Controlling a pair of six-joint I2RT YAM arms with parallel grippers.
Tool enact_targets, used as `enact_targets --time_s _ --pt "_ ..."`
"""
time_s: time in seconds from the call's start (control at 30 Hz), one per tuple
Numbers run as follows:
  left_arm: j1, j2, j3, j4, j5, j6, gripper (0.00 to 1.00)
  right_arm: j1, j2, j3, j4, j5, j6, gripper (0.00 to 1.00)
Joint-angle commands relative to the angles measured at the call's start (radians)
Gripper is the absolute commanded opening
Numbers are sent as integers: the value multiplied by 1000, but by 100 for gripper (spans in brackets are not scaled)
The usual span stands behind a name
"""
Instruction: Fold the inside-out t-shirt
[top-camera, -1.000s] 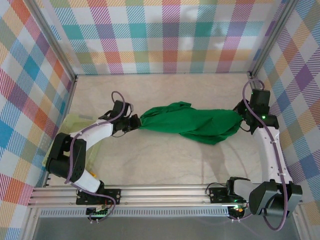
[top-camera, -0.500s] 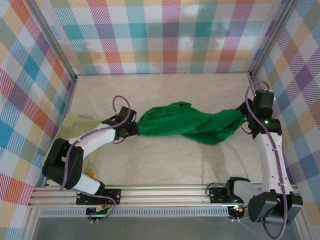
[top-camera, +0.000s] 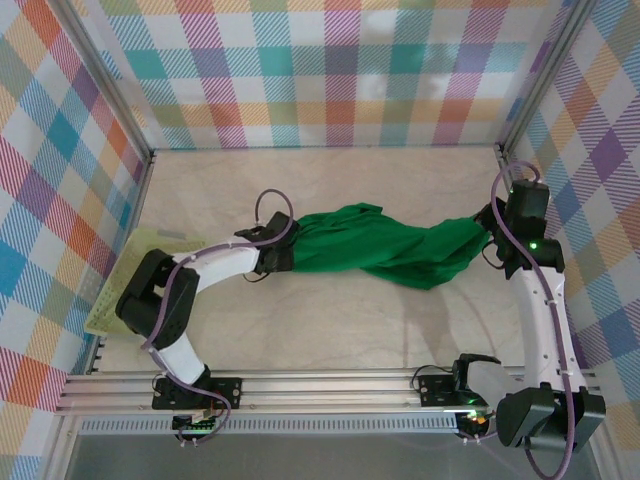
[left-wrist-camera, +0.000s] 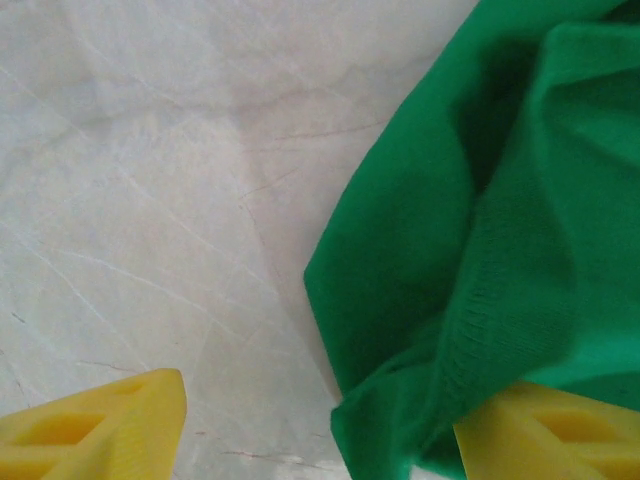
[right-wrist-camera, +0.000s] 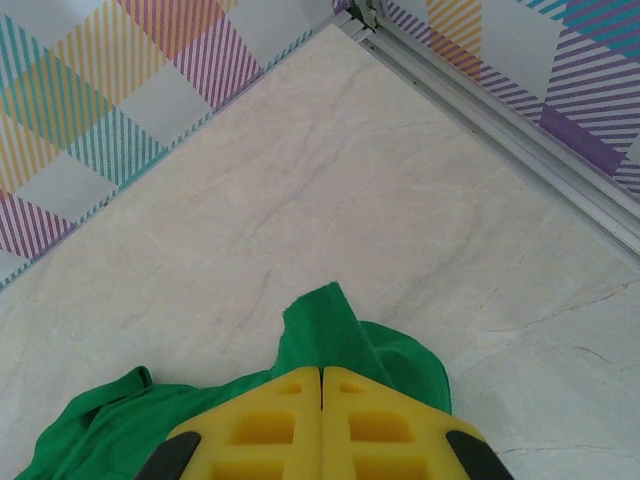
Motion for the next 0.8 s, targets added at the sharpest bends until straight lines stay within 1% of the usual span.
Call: enact_targets --time_s 0.0,0.1,0.17,0.2,0.3,0.43,0.6,0.63,0.67,0.73,0.77 --pt "43 29 39 -51 -47 -32 64 -5 -30 -1 -15 55 -8 0" --pt "108 51 28 -52 -61 -61 51 -6 -46 2 -34 96 -1 0" --pt "137 62 33 -82 -95 -78 40 -6 -55 6 -47 132 2 0" --pt "140 57 31 -93 -122 -84 36 -5 -59 11 -59 153 5 0" --pt "141 17 6 -103 -175 -94 34 -11 -64 21 -83 196 13 0" --pt "141 -26 -15 -104 -194 -95 37 -14 -64 22 -84 214 16 0" --pt "141 -63 -43 -104 -211 -102 37 -20 -60 28 -95 235 19 0" --pt "141 -80 -57 -90 -208 -101 36 -20 -62 30 -96 237 18 0" --pt "141 -105 -76 -66 -194 -92 33 -22 -64 31 -97 238 18 0" --pt "141 -158 -116 3 -141 -56 29 -22 -63 31 -97 238 18 0" --pt "141 -191 -138 46 -97 -36 27 -22 -60 30 -96 236 19 0"
